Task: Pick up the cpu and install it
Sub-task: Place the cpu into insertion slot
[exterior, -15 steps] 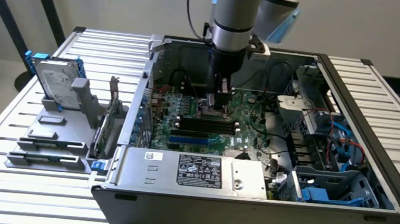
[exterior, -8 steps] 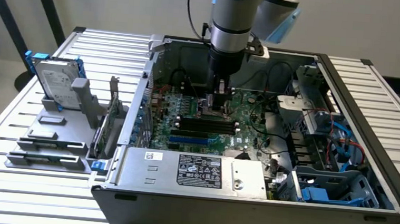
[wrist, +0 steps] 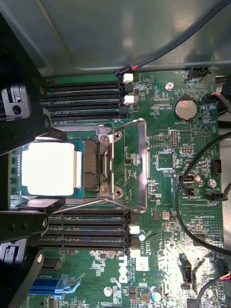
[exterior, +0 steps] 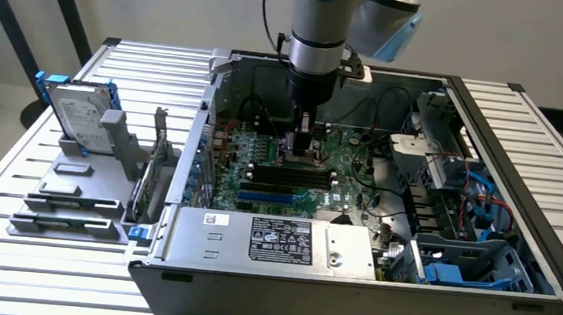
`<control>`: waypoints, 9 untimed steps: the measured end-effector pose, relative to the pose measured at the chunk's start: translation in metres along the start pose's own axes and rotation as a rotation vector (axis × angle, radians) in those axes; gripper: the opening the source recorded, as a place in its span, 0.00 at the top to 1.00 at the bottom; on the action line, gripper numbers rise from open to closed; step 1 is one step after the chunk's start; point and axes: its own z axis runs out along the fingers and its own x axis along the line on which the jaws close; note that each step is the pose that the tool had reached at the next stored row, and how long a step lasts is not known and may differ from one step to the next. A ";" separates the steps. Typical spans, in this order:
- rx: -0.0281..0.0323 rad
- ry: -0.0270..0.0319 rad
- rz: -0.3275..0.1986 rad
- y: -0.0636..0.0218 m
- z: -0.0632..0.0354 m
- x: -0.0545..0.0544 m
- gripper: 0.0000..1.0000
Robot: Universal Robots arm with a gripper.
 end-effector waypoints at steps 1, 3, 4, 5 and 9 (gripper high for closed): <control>-0.0018 -0.0002 0.000 -0.0001 0.0005 0.000 0.45; -0.0052 -0.0013 0.000 -0.0001 0.0016 0.000 0.45; -0.0061 -0.0015 0.000 -0.0001 0.0023 0.000 0.45; -0.0071 -0.0020 0.000 -0.0001 0.0032 0.000 0.45; -0.0086 -0.0045 0.000 -0.0003 0.0074 0.002 0.45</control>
